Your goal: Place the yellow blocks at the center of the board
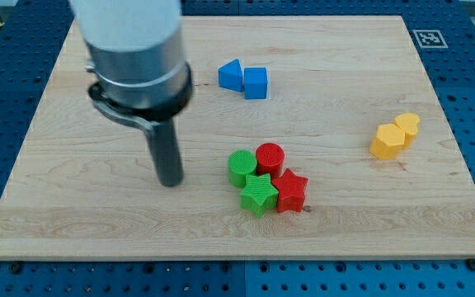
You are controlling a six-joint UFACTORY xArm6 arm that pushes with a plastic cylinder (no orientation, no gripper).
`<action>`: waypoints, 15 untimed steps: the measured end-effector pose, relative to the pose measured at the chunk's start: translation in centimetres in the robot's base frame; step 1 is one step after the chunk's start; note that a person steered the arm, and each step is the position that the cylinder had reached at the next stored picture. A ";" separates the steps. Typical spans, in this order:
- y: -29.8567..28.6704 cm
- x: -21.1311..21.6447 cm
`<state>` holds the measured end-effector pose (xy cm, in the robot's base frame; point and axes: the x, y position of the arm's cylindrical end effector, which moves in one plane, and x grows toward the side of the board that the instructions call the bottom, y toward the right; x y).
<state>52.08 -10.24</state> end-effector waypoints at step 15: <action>35.0 -4.5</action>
<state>47.57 24.73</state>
